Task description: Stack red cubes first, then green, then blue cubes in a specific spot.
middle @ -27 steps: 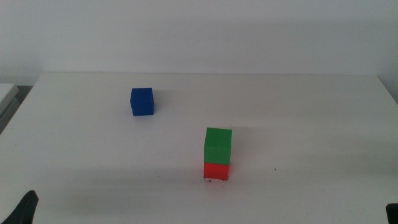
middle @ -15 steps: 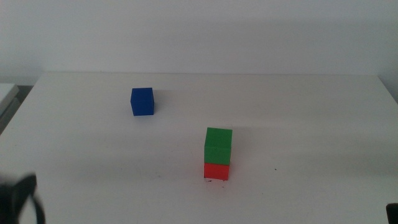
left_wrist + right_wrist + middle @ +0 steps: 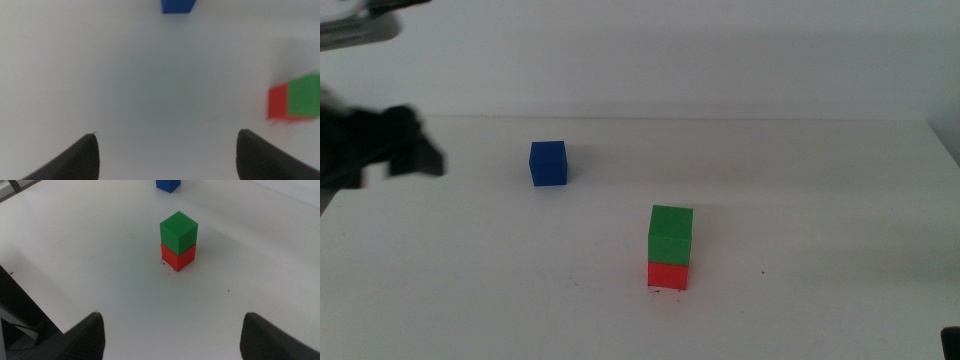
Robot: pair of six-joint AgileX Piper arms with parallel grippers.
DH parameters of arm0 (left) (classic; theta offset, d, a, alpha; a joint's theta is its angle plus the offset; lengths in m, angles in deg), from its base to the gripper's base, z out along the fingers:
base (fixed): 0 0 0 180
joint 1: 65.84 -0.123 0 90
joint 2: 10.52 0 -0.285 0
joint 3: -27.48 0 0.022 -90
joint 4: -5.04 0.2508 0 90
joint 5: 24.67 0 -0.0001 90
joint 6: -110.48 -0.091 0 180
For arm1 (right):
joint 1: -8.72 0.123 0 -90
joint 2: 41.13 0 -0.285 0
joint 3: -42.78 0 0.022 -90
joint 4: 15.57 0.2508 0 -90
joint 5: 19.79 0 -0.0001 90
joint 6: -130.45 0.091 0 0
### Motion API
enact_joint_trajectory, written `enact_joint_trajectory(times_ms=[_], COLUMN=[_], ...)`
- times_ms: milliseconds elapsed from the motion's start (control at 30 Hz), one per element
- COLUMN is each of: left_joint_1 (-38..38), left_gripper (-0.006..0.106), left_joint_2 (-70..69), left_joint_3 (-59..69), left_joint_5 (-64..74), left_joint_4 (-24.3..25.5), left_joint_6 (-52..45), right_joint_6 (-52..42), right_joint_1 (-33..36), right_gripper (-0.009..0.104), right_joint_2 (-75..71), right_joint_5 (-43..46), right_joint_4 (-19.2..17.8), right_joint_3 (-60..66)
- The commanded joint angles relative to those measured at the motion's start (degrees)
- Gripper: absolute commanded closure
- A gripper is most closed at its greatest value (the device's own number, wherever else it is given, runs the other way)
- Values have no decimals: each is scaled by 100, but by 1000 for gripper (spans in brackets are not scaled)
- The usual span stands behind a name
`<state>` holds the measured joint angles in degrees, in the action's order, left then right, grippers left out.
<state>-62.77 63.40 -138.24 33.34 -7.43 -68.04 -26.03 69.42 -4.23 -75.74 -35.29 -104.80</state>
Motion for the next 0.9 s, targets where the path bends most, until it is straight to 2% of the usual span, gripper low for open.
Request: enact_joint_trajectory(times_ms=[0,100,200,433,667,867], left_joint_1=[97,99,259,880,943,930], left_gripper=[7,7,7,7,7,7], left_joint_2=[580,1467,2497,4493,5824,6322], left_joint_3=[-279,-911,-1747,-3904,-5276,-5663], left_joint_5=[-212,36,433,1096,707,673], left_joint_4=[-412,-634,-613,733,644,708], left_joint_6=[365,402,412,1121,1102,1546], right_joint_6=[-39,-39,-39,-39,-39,-39], right_joint_1=[28,28,28,28,28,28], right_gripper=[2,2,2,2,2,2], right_joint_2=[-20,-20,-20,-20,-20,-20], right_joint_5=[46,46,46,46,46,46], right_joint_4=[-98,-88,-88,-88,-88,-88], right_joint_3=[40,40,40,40,40,40])
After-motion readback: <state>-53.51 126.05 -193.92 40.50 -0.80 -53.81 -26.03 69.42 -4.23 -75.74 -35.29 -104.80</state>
